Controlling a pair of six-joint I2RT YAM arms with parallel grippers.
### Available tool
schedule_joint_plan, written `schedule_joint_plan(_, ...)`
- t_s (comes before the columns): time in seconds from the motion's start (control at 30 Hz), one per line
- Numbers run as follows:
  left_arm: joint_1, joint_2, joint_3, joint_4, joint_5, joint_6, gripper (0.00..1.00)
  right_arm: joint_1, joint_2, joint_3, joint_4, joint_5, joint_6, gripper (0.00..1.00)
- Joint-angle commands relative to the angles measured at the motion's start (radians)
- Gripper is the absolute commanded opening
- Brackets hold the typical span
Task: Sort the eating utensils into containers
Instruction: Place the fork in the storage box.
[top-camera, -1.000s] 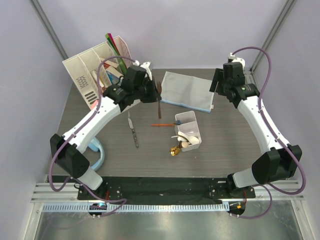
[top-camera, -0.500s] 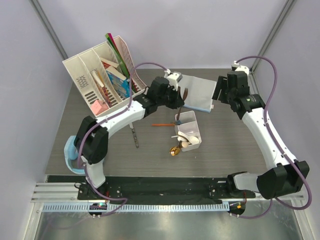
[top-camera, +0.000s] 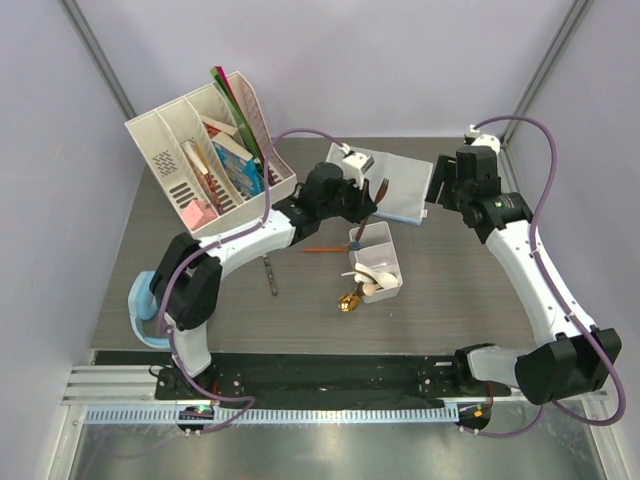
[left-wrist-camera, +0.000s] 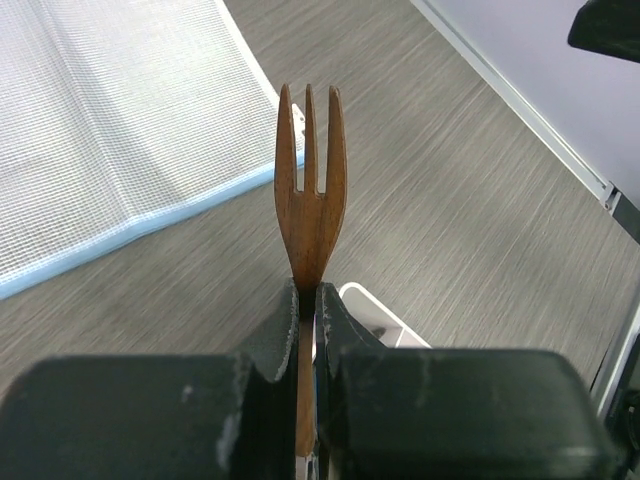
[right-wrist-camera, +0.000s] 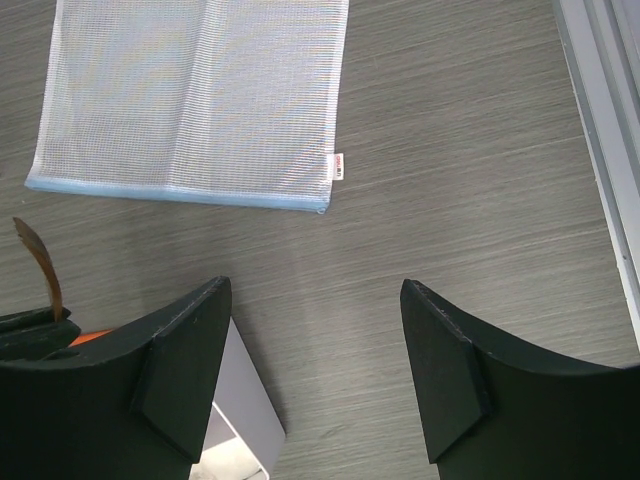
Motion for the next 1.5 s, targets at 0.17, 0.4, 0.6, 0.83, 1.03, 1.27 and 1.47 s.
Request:
schedule_joint_plan(0.17,-0.008,-0.043,-0.081,0.208,0.012,0.008,0.0,-0.001,-0.028,-0.013,0.042,-0.007,0.005,0.73)
schedule_joint_plan(0.4,-0.024,-0.054,-0.137,0.328,0.04,-0.006,0.0,-0.002,-0.04,-0.053,0.065,-0.006,0.005,0.73)
schedule_joint_plan(0.6,-0.067,-0.052,-0.164,0.37,0.006,0.037,0.0,-0.001,-0.063,-0.074,0.069,0.016,-0.013,0.73)
schedule_joint_plan(0.83,-0.067,-0.115,-0.244,0.338,-0.026,0.022,0.01,-0.002,-0.092,-0.08,0.069,0.017,-0.004,0.73)
schedule_joint_plan(1.03,-0.069,-0.146,-0.296,0.304,-0.063,0.022,0.15,-0.002,-0.1,-0.088,0.068,0.004,0.007,0.73)
schedule_joint_plan(1.27,-0.069,-0.176,-0.325,0.255,-0.089,0.022,0.25,-0.002,-0.112,-0.1,0.062,0.005,0.018,0.73)
schedule_joint_plan(1.47,-0.067,-0.209,-0.362,0.236,-0.137,0.024,0.29,-0.002,-0.117,-0.106,0.06,0.008,0.028,0.73)
